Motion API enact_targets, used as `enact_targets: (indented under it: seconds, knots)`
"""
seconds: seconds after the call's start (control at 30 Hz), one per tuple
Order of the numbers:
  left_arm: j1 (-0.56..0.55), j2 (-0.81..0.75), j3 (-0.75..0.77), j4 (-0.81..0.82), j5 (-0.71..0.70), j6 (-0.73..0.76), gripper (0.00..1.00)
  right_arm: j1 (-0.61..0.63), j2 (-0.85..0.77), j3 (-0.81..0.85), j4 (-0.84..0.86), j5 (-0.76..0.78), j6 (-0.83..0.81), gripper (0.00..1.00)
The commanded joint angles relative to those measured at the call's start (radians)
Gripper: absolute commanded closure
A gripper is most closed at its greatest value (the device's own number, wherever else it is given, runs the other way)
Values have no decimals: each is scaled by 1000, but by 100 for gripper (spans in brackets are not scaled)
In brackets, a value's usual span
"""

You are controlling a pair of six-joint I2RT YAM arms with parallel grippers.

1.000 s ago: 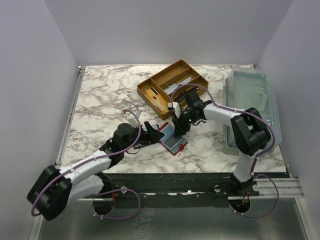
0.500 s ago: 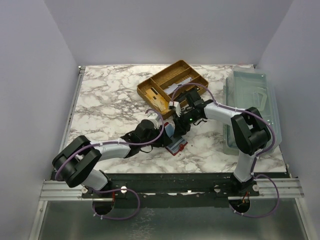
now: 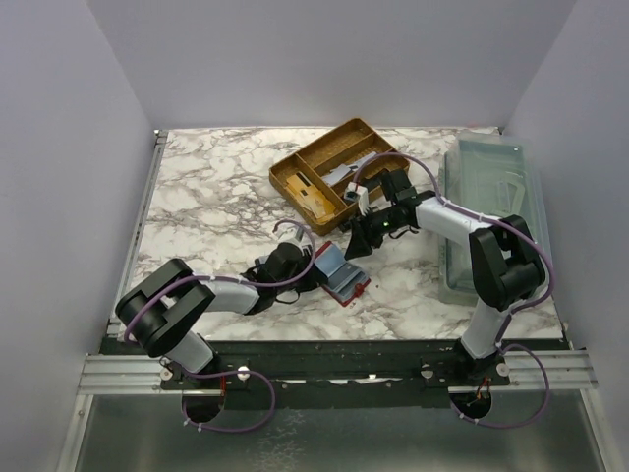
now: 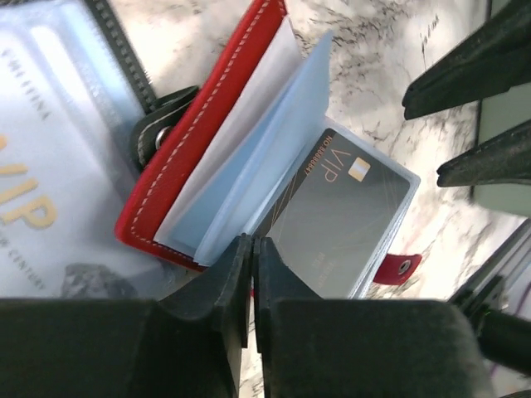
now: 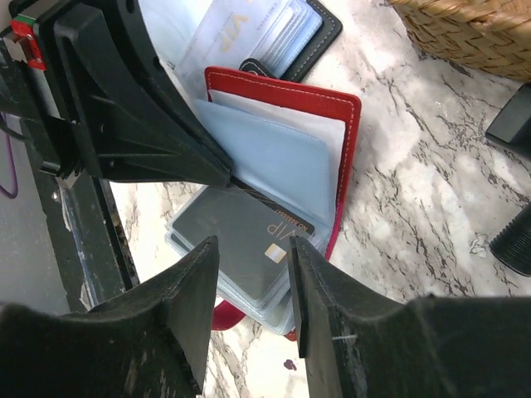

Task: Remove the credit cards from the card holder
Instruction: Remove the credit card from the card holder.

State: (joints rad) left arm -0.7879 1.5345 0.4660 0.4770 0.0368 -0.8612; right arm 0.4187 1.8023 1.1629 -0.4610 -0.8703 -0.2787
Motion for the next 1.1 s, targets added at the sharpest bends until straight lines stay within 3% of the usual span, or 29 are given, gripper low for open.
enact_targets:
  seconds: [0.0, 0.17, 0.27, 0.37, 0.53, 0.8, 1.07]
  knots:
    - [-37, -17, -62, -15, -125, -202, 93, -20, -21, -6, 26, 42, 59, 54]
    - [-134, 6, -71, 7, -245, -384, 95, -68, -58, -9, -1, -84, 52, 53]
    - [-184, 52, -55, 35, -286, -408, 95, -69, -89, -44, -41, -191, -3, 53]
    - [-213, 100, -39, 51, -309, -425, 95, -69, -125, -97, -75, -192, -29, 53]
    - [-247, 165, -7, 69, -340, -459, 95, -83, -212, -252, 96, -195, 194, 55]
    - [-273, 237, 6, 74, -393, -570, 96, -105, -256, -283, 173, 44, 403, 57]
    - [-278, 245, 8, 74, -438, -598, 96, -105, -308, -340, 180, 170, 424, 53]
